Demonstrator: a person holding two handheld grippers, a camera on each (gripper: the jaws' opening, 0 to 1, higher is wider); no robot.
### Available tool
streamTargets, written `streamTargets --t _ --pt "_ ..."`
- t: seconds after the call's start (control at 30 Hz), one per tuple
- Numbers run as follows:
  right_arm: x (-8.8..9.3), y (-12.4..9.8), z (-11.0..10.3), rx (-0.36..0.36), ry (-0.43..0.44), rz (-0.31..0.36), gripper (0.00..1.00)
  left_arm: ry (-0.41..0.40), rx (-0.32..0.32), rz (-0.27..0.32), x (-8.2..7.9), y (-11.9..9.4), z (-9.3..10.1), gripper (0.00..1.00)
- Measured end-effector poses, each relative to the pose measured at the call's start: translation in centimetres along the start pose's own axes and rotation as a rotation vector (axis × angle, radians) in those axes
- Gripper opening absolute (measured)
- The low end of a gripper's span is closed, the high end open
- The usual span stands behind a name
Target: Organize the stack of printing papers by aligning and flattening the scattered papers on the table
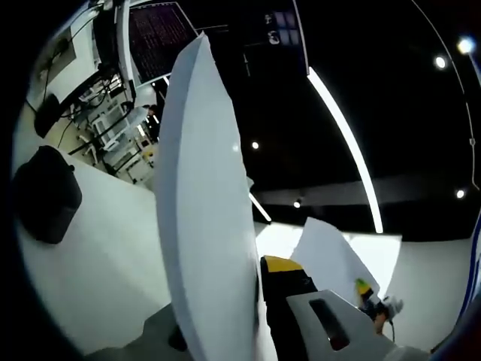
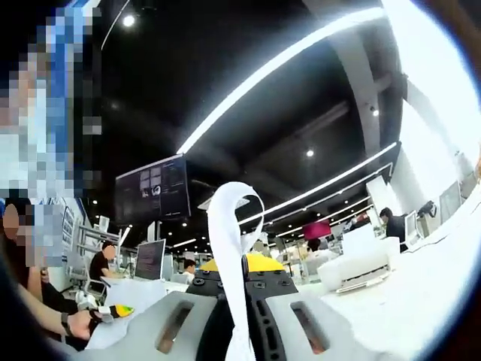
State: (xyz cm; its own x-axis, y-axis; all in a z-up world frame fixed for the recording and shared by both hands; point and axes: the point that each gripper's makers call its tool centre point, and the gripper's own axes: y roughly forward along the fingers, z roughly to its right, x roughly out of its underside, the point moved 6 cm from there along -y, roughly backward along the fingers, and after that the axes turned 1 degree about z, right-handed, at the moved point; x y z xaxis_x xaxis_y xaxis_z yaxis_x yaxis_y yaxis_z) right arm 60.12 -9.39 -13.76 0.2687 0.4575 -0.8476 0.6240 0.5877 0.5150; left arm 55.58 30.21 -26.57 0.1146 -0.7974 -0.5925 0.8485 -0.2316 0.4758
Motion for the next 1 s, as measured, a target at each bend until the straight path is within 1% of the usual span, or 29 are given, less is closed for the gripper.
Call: streamTargets --t 0.33,0.43,1.0 --pt "-1.6 0.8 -0.8 -0.049 0.005 0.038 0.0 0.0 0.0 0.001 0.0 0.0 0.0 0.08" --pt "-1.9 0.8 -0.8 -0.059 0.008 0.052 0.0 -0.001 0.001 0.002 0.0 0.0 0.0 0.08" --pt "-3.7 1.3 -2.9 -0.105 0.031 0.107 0.0 -0.011 0.001 0.006 -0.1 -0.1 0.0 0.08"
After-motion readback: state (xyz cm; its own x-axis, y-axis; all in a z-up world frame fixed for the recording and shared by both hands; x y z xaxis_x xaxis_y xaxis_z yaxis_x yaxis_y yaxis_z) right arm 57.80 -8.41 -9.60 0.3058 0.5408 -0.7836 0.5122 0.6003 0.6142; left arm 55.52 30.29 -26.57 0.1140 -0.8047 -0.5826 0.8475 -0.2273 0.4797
